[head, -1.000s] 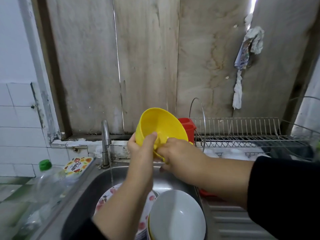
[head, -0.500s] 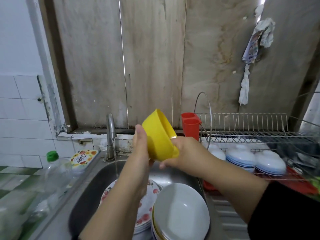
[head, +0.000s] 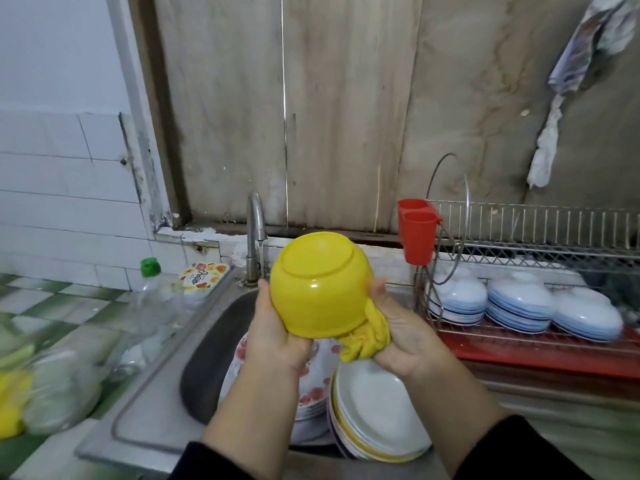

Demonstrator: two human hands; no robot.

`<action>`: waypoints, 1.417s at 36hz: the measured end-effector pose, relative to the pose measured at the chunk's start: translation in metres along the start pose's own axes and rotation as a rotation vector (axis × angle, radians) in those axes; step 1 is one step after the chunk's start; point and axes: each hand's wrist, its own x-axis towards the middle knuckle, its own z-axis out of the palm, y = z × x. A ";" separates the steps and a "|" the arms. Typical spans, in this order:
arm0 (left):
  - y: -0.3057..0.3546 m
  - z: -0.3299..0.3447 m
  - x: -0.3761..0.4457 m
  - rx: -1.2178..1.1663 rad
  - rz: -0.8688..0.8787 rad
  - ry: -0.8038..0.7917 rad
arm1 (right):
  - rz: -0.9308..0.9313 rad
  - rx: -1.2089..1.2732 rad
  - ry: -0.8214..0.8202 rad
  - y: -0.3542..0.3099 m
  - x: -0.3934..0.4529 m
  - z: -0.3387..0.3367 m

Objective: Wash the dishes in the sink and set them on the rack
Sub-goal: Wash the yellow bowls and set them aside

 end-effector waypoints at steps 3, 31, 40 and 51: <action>0.016 -0.004 -0.004 0.013 0.104 0.031 | 0.012 0.078 -0.015 0.004 0.000 -0.010; 0.009 0.010 -0.032 0.820 0.610 0.162 | -0.473 -1.176 0.296 -0.012 -0.007 0.032; 0.016 0.013 -0.032 0.907 0.616 0.182 | -0.205 -1.072 0.409 -0.024 -0.005 0.007; 0.009 0.022 -0.029 1.101 0.649 0.195 | -0.666 -1.757 -0.059 -0.002 0.016 0.023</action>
